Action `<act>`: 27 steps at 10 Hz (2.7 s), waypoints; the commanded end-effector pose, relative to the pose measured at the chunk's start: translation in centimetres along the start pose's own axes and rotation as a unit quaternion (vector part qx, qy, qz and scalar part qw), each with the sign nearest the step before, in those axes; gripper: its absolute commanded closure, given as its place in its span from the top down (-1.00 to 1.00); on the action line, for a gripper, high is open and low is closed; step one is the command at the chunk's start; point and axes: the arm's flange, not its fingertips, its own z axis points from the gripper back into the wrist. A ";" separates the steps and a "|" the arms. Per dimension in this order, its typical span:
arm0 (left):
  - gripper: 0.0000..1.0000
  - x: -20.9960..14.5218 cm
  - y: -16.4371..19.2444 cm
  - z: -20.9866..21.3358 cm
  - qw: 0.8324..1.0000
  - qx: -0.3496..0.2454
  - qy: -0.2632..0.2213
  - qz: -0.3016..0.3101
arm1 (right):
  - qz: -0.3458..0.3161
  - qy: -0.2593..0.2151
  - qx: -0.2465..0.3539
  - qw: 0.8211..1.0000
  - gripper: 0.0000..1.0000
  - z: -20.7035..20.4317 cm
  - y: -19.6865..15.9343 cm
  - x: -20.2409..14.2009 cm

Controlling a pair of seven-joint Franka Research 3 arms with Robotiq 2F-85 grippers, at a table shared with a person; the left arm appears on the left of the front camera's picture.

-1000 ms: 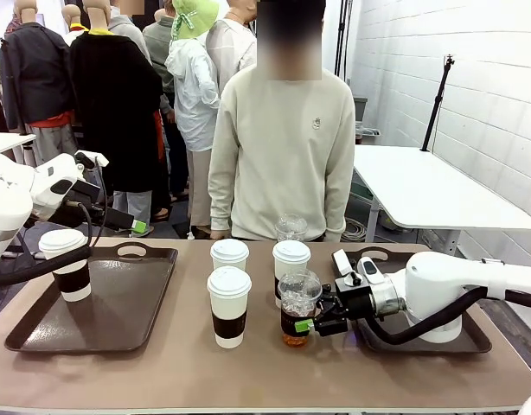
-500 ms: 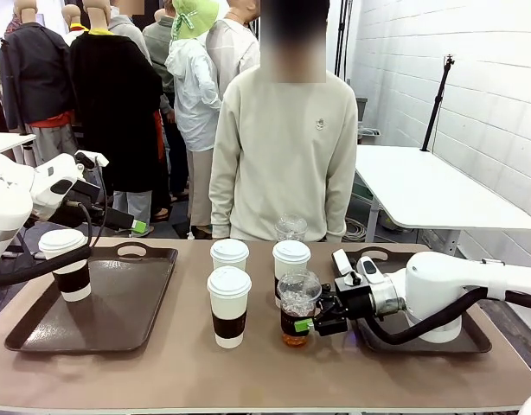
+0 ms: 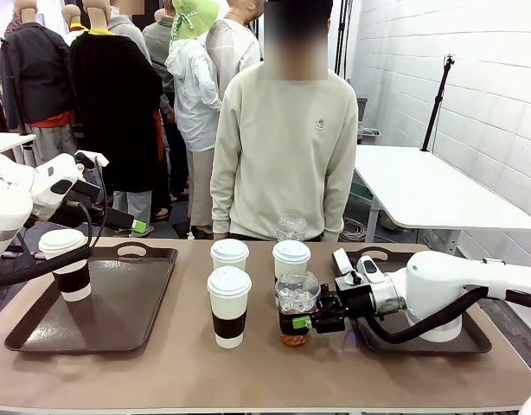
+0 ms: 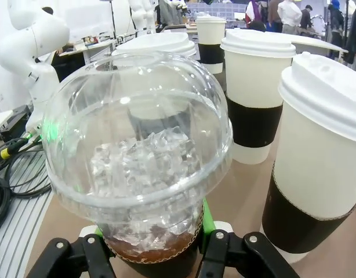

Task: Distribute the coffee onto the tray.
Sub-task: Pick up one iced Americano and place it on the right Handle tray.

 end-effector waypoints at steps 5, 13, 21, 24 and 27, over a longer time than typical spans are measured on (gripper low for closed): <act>1.00 0.2 0.1 0.3 1.000 0.002 0.006 -0.005 | -0.013 0.011 -0.007 1.000 0.24 7.5 4.1 9.0; 1.00 0.2 0.1 0.3 1.000 0.002 0.006 -0.005 | -0.002 0.038 -0.132 0.991 0.24 19.1 6.3 5.7; 1.00 0.2 0.1 0.3 1.000 0.002 0.006 -0.005 | 0.026 -0.004 -0.173 0.985 0.24 18.7 6.2 -2.1; 1.00 0.2 0.1 0.3 1.000 0.002 0.006 -0.005 | 0.010 0.004 -0.176 0.984 0.24 18.0 5.4 -3.4; 1.00 0.2 0.1 0.3 1.000 0.002 0.006 -0.005 | 0.002 0.002 -0.178 0.984 0.24 17.7 5.0 -4.1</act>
